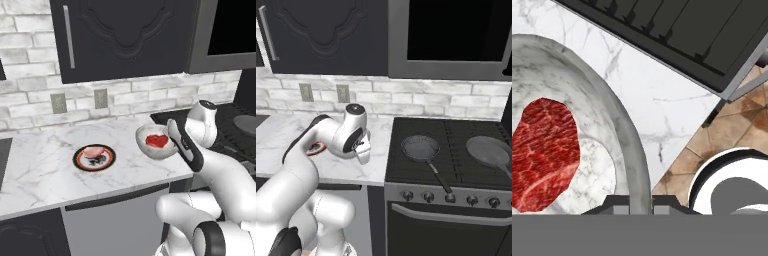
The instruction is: Place one of the steaks on the plate and the other in the bowl. Then place the bowl in the fridge.
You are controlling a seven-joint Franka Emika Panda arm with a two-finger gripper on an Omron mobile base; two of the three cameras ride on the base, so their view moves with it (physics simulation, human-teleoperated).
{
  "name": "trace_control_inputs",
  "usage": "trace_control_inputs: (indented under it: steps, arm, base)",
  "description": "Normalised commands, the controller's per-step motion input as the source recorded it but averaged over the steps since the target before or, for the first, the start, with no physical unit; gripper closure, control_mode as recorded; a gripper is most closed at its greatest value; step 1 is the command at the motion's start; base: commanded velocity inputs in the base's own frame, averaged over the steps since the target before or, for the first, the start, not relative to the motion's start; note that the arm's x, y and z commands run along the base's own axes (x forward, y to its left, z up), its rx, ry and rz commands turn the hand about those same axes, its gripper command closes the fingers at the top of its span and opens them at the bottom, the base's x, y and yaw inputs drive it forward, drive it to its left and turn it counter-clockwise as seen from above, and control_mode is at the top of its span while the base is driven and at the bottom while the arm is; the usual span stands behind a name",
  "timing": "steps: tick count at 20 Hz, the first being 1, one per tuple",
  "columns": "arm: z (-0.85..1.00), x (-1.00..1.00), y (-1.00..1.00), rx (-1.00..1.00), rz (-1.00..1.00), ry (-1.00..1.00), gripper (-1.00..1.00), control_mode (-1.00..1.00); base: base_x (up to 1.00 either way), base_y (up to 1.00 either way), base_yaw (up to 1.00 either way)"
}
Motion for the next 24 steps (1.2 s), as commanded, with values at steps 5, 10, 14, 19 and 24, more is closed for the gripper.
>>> trace_control_inputs:
  steps: [5,10,14,19,24]
  arm:
    - [0.00,-0.10,0.00,0.00,0.00,0.00,1.00,-1.00]
    - [0.00,-0.08,0.00,0.00,0.00,0.00,1.00,1.00]
    - [0.00,0.00,0.00,0.00,0.00,0.00,1.00,1.00]
    - [0.00,0.00,0.00,0.00,0.00,0.00,1.00,1.00]
    - [0.00,0.00,0.00,0.00,0.00,0.00,1.00,1.00]
  base:
    - [0.00,0.00,0.00]
    - [-0.32,-0.06,-0.01]
    - [-0.64,-0.24,-0.03]
    - [-0.62,-0.37,-0.03]
    - [-0.83,-0.67,0.00]
